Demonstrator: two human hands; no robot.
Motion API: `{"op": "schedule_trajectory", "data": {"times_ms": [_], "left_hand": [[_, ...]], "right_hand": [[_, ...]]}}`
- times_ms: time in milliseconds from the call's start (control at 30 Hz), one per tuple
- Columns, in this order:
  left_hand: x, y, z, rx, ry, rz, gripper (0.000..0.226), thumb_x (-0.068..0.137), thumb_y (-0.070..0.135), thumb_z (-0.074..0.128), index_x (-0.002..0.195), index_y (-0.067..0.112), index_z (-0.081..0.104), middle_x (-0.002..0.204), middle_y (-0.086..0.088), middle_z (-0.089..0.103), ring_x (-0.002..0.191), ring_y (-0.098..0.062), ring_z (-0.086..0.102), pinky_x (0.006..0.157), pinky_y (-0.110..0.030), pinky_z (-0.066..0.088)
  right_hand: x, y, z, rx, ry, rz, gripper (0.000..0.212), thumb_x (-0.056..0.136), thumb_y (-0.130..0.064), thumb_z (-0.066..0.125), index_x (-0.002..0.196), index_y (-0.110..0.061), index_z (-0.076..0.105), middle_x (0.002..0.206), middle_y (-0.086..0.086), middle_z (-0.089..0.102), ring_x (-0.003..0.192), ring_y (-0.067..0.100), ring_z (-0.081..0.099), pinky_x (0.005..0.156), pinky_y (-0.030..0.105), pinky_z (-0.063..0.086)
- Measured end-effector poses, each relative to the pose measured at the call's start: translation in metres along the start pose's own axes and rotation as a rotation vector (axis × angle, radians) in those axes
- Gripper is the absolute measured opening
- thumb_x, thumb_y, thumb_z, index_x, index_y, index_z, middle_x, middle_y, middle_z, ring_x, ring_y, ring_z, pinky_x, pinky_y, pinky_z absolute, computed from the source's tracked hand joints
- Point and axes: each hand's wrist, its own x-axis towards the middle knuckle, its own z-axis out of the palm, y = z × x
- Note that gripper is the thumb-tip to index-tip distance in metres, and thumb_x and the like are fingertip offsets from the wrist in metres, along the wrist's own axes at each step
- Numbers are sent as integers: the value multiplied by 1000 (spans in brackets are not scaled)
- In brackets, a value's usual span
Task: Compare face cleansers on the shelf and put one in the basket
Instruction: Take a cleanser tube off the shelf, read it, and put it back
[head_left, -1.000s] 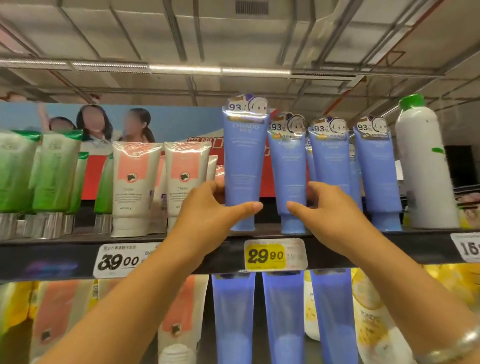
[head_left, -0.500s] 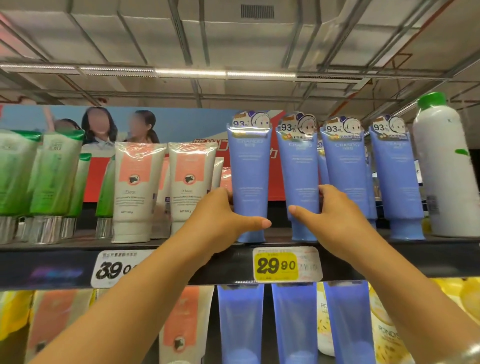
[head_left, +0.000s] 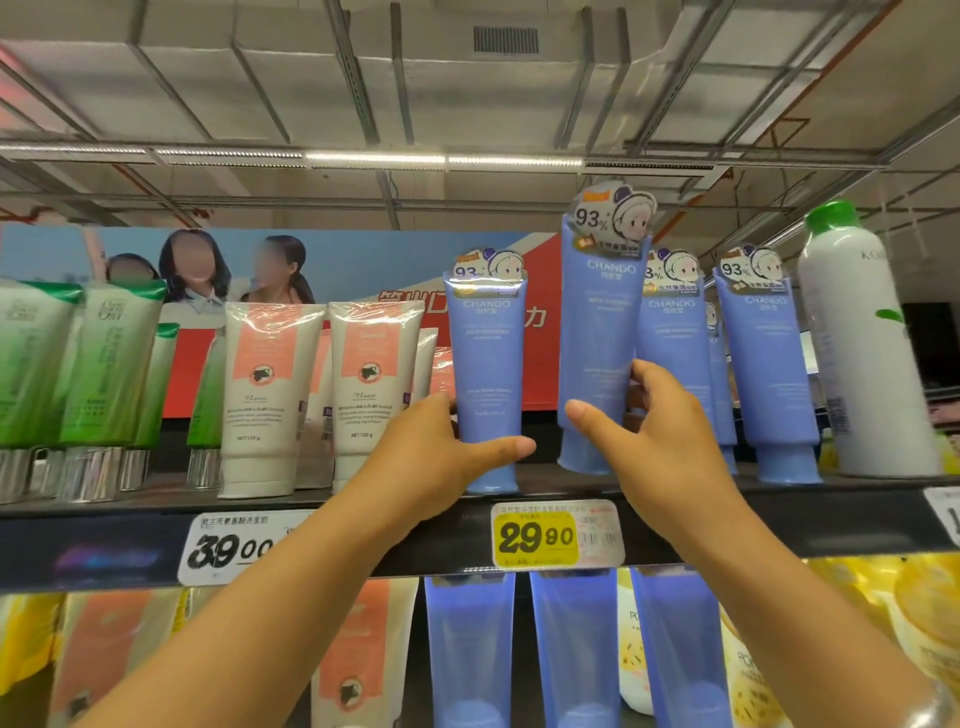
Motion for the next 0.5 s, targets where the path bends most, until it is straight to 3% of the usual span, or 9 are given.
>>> {"op": "schedule_trajectory", "data": {"times_ms": [100,167,233,300,400,500], "left_hand": [[-9,3,-4,44,109,33,65,71,49,70,125,19,49,108,7,57,97,-15,60,84,-32,51],[-22,4,-7,9,229,83,71,74,46,70,135,25,40,114,9,52,93,3,61,76,-16,46],[-42,2,-8,-131,309,133,66,74,42,70,132,35,41,114,17,51,76,21,58,63,-7,44],[-68,-2,-6,-343,311,144,54,66,45,71,115,41,50,109,21,58,73,16,61,59,-9,49],[-104,-10,9,-589,246,80,54,47,51,69,99,38,59,97,14,68,79,-6,70,70,-22,56],[-136,-14,30,-657,222,6,44,53,42,68,94,26,65,89,10,72,80,-13,72,72,-26,58]], "right_hand": [[-6,-8,-3,93,9,-11,36,83,-22,69,115,-22,53,103,-11,61,86,-7,58,65,6,47],[-13,-15,-7,163,4,-17,36,82,-20,69,114,-23,53,101,-14,61,81,-13,59,63,3,46],[-24,-22,-13,230,-19,-20,35,81,-20,69,111,-27,53,99,-21,62,82,-16,59,64,4,47],[-40,-27,-19,283,-49,-8,31,78,-21,69,103,-34,55,92,-21,66,84,-10,62,66,8,49],[-69,-32,-25,344,-106,37,33,71,-31,72,97,-39,54,92,-26,67,83,-3,66,66,13,52],[-100,-35,-29,392,-174,105,49,63,-37,74,107,-38,51,96,-24,67,84,-3,66,65,10,50]]}}
